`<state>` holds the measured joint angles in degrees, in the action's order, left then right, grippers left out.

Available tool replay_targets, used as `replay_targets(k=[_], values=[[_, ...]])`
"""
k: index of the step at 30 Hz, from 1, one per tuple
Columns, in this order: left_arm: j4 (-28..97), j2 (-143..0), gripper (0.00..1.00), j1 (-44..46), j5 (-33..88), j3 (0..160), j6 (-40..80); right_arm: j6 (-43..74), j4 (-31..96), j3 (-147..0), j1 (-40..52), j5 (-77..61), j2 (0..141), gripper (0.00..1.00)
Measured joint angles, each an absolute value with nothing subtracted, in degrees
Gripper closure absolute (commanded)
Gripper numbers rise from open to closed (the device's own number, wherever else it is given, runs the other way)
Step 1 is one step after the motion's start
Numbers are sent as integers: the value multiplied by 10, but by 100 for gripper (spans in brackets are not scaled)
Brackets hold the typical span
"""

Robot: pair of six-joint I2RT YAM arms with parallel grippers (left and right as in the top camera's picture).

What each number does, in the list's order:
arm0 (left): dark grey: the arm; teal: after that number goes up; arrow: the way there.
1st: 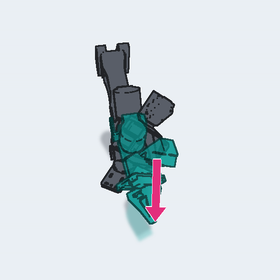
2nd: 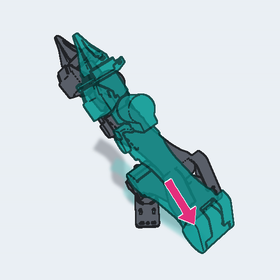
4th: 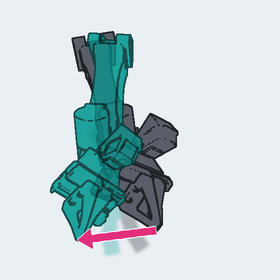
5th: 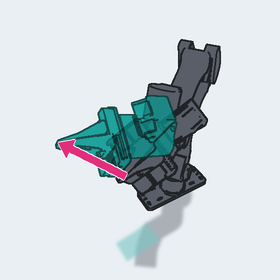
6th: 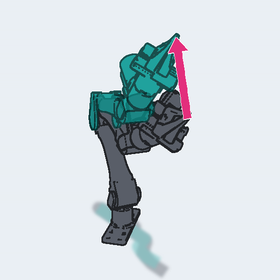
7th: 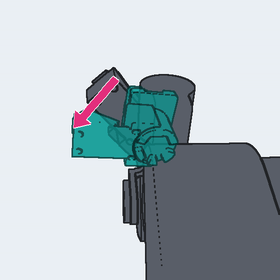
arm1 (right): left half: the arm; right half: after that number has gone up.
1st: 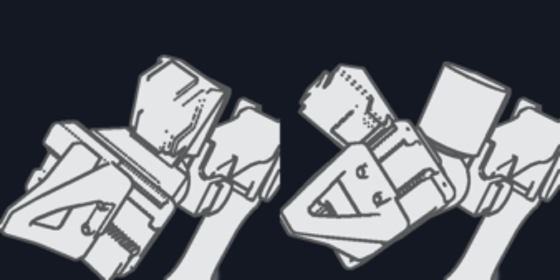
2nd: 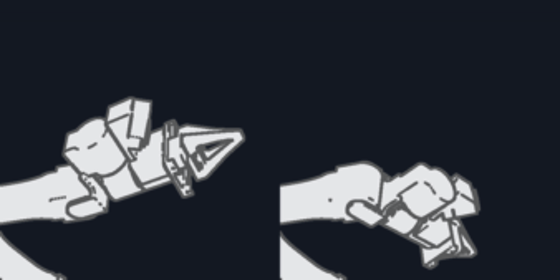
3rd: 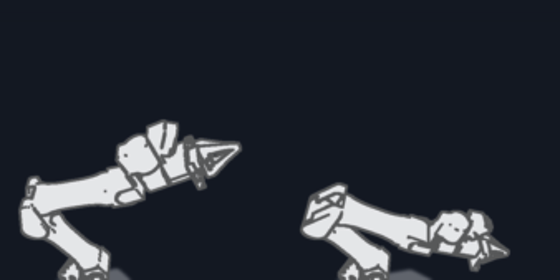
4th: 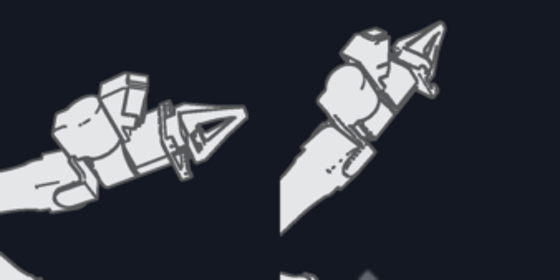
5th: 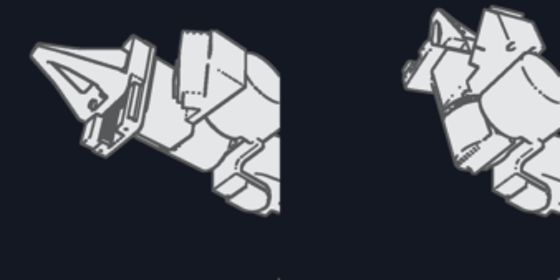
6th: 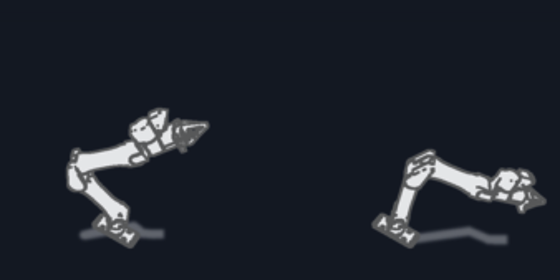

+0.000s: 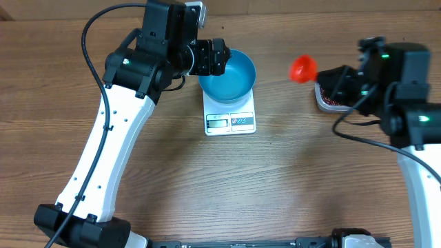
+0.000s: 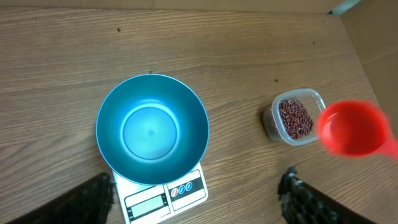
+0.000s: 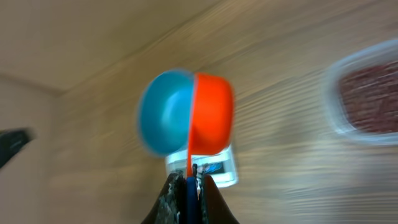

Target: Scoop item into bowl and weigh 150g on scale

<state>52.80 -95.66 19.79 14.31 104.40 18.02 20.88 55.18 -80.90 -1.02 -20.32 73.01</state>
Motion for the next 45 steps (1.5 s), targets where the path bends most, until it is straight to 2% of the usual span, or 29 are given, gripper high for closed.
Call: replay_targets(k=[9, 19, 21, 24, 28, 37, 45], values=[[507, -957, 9, 198, 143, 1044, 123, 117, 593, -812, -111, -156, 732, 96], [498, -957, 9, 201, 143, 1044, 55, 71, 621, -812, -150, -110, 737, 96], [504, -957, 12, 208, 143, 1044, 53, 64, 621, -812, -155, -104, 737, 96], [516, -957, 21, 227, 143, 1044, 47, 57, 621, -812, -161, -100, 737, 96], [526, -957, 26, 265, 142, 1044, 43, 54, 622, -812, -161, -96, 738, 96], [563, -967, 32, 323, 89, 1044, 96, 53, 631, -812, -161, -96, 769, 96], [575, -1001, 32, 353, 73, 1044, 151, 59, 646, -812, -161, -103, 781, 96]])
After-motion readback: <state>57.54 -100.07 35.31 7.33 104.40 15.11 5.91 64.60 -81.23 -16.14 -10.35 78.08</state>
